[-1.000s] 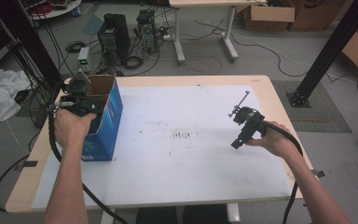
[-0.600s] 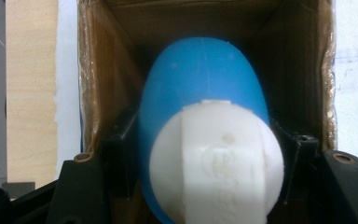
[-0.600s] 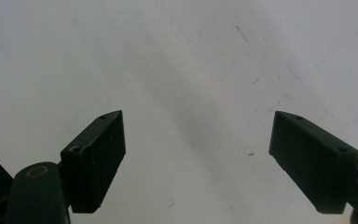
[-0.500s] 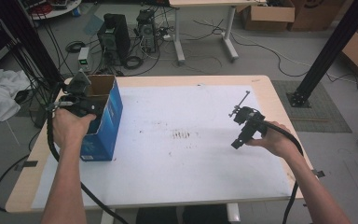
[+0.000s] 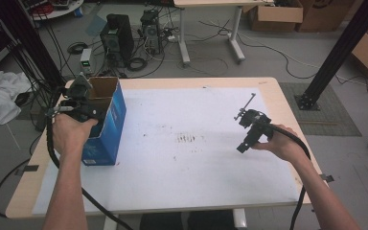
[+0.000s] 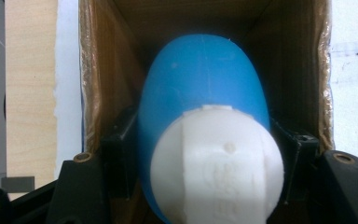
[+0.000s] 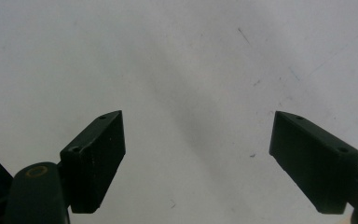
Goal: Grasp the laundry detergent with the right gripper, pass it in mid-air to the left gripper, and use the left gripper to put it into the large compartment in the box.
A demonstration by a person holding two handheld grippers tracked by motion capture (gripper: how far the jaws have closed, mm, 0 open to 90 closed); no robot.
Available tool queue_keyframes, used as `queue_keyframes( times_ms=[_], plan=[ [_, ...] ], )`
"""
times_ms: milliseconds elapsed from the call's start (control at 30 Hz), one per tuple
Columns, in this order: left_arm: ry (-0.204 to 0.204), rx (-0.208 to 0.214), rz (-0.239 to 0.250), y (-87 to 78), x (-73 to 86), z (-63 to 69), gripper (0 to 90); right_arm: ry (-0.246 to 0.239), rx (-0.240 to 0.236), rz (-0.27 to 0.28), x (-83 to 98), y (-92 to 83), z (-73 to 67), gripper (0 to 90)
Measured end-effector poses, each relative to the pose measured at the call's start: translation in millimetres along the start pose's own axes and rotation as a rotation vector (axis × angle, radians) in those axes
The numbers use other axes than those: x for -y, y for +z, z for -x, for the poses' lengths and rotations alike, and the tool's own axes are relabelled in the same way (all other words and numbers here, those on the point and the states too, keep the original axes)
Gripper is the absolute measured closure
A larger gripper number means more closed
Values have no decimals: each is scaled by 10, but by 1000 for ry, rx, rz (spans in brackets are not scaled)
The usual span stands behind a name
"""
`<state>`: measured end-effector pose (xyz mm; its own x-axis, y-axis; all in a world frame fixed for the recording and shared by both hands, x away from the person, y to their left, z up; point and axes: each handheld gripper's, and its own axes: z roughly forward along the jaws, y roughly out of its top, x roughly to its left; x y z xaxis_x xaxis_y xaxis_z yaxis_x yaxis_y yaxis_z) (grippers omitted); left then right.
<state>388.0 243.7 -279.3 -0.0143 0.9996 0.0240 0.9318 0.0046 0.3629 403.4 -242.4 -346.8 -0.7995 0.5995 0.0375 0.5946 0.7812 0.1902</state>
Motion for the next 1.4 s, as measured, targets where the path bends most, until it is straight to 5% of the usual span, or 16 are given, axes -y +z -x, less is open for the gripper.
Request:
queue_keyframes(
  times_ms=[1400],
  plan=[
    [2,1,-25,-72,-45,27,277,3,4,-12,19,7,15,177]
  ],
)
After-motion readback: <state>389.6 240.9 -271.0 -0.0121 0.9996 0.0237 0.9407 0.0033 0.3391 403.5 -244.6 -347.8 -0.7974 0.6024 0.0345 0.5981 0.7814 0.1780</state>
